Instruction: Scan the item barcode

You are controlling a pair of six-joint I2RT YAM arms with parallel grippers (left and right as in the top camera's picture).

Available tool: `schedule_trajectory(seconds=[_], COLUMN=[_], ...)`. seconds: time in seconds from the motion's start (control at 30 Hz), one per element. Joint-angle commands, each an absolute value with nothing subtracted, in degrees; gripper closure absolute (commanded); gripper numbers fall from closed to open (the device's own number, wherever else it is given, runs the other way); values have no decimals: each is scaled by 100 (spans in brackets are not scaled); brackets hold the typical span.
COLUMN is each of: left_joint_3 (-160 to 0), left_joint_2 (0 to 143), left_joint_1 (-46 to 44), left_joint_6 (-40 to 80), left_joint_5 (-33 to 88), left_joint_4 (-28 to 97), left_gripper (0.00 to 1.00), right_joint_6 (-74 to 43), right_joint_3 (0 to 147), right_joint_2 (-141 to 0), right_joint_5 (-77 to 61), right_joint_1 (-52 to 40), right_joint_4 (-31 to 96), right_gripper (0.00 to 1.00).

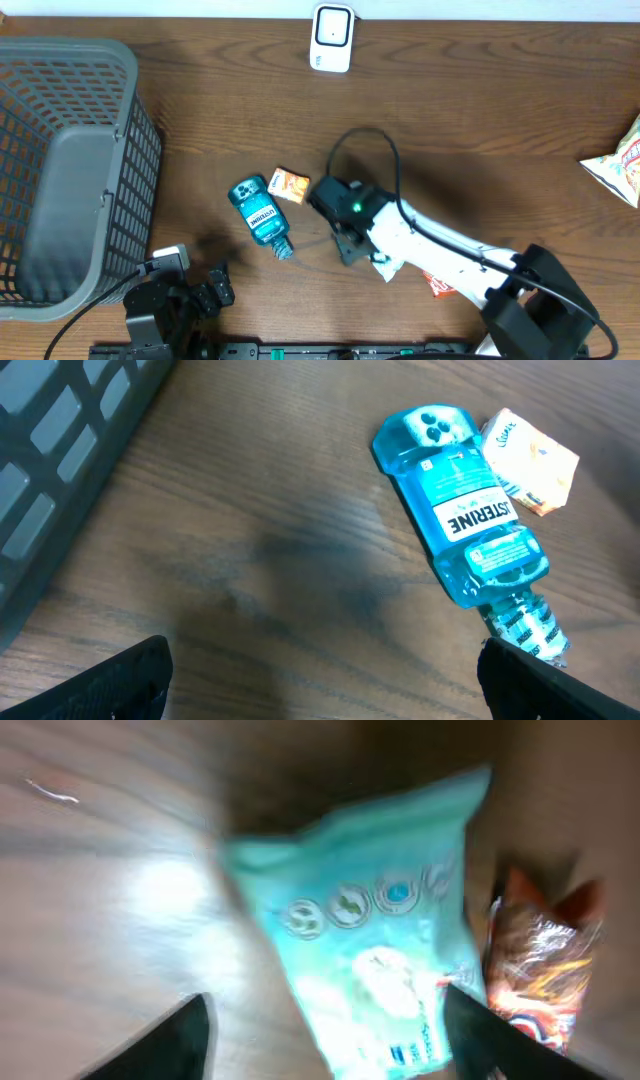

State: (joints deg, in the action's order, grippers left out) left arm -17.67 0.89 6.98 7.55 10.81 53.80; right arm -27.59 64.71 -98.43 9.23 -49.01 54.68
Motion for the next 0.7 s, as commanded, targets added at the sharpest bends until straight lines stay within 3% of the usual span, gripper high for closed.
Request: schedule_trajectory(seconds=[0.0,0.1,0.3,0.47,0.67], left_joint_3=[-1723,-1723,-1723,-1723,-1723], left_joint_2=[67,67,67,67,67], left_joint_1=[701,701,701,701,701], left_joint_6=[781,779,779,779,779], left_joint_5=[1096,1094,1096,1096,1096], left_joint_4=[5570,5570,5570,5568,5570], left_gripper=[2,2,2,2,2], right_joint_6=[-2392,-2390,-2388,-2390,-2397], right_joint_3=[7476,7568,7295,6801,6121], right_joint_2=[-9824,-9824,-9852,-9852,-9859], right_joint_5=[816,823,867,1004,1555], right_joint_1=[-4866,-4880,-4893,-5019,-5310], right_joint_4=[5876,5881,5942,5940,5586], right_gripper=[18,11,10,21,27])
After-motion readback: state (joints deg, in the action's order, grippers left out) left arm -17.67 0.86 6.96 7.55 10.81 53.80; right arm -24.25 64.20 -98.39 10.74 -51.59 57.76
